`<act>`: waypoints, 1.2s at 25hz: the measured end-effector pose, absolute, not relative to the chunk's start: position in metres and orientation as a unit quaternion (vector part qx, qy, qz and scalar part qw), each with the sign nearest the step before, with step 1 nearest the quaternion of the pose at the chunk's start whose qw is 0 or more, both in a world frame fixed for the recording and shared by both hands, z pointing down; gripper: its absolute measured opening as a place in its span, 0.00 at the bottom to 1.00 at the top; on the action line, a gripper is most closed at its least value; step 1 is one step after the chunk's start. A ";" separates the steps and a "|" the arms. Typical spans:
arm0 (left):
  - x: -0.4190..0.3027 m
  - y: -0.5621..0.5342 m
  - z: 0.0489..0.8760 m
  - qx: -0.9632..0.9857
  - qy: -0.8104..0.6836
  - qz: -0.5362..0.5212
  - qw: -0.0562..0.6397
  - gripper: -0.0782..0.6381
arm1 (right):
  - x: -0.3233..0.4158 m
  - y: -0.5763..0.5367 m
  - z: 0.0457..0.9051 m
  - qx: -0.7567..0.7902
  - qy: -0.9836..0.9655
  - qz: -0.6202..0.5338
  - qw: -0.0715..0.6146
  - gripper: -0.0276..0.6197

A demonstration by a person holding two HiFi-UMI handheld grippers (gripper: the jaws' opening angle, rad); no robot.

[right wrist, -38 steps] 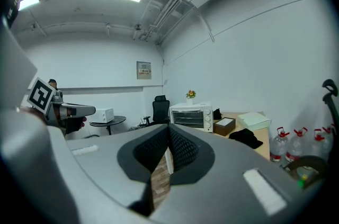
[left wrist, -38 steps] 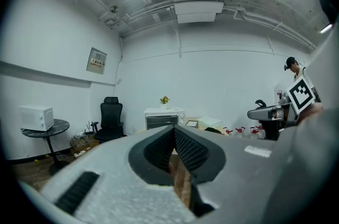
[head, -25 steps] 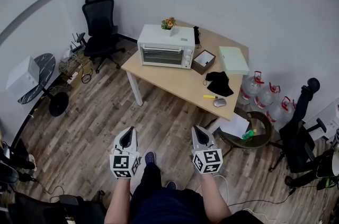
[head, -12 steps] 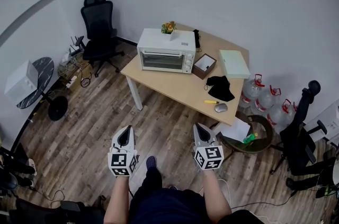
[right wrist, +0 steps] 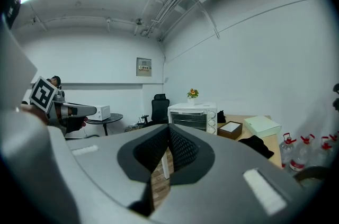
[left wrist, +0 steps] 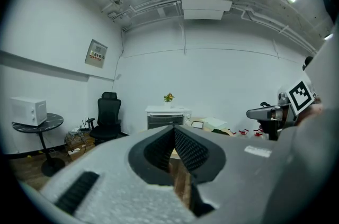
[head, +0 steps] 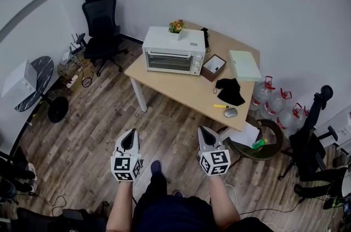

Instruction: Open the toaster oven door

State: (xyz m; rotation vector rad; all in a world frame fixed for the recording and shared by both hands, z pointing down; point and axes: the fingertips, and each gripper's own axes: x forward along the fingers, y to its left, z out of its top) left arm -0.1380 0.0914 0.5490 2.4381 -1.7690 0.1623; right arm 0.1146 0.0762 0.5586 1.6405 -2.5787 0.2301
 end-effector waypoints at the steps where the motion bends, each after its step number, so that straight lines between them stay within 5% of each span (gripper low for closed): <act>1: -0.139 0.089 0.551 0.806 -0.585 0.054 0.064 0.10 | 0.114 0.074 0.560 0.534 -0.841 0.076 0.040 0.06; 30: -0.171 -0.012 0.568 0.793 -0.602 0.066 0.068 0.10 | 0.093 -0.032 0.582 0.539 -0.834 0.110 0.050 0.06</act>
